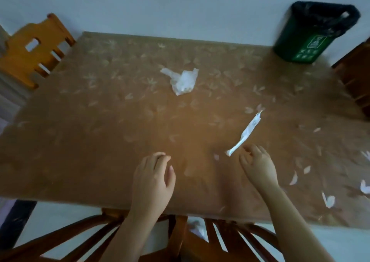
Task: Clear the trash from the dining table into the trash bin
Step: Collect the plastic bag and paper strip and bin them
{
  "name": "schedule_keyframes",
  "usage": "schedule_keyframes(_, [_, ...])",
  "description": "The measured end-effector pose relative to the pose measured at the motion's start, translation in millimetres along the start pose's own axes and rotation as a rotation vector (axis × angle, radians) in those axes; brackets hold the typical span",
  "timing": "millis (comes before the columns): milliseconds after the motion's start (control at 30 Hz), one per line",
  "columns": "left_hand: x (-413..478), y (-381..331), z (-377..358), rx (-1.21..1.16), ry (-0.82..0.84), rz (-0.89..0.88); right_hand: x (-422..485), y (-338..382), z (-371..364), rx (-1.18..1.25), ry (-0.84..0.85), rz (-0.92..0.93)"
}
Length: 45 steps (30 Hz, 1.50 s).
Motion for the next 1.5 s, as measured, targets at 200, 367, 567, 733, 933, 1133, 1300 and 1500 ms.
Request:
schedule_keyframes(200, [41.1,10.7,-30.6,-0.005,0.026,0.006,63.2,-27.1,-41.2,0.095,0.013,-0.229])
schedule_keyframes(367, [45.8,22.9,-47.6,0.024,0.058,0.035,82.3,-40.5,-71.1,0.032,0.019,-0.319])
schedule_keyframes(567, [40.1,39.6,-52.4,0.036,0.088,0.079,82.8,-46.4,-83.4,0.09,0.017,-0.36])
schedule_keyframes(733, [43.5,42.8,-52.2,0.032,0.054,0.078,81.8,-48.4,-83.8,0.187,0.04,-0.363])
schedule_keyframes(933, [62.0,44.1,-53.3,0.027,0.0,0.05,88.3,-26.8,-73.4,0.249,0.087,-0.252])
schedule_keyframes(1133, [111.0,48.6,-76.7,-0.007,-0.051,0.043,109.4,15.5,-54.4,0.303,0.072,-0.088])
schedule_keyframes(1300, [173.5,56.7,-107.4,-0.014,-0.093,0.042,144.8,43.1,-45.3,0.36,0.032,0.011])
schedule_keyframes(1500, [245.2,64.3,-144.9,-0.093,-0.164,0.105,196.3,56.7,-48.6,0.454,-0.004,0.066])
Point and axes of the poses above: each hand's wrist, its own x-axis towards the middle knuckle, its own z-axis out of the back of the hand, y = z × x, the point moved 7 cm from there along x, towards the middle knuckle, and after that the axes turned 7 degrees about -z, right-handed, at the moved point
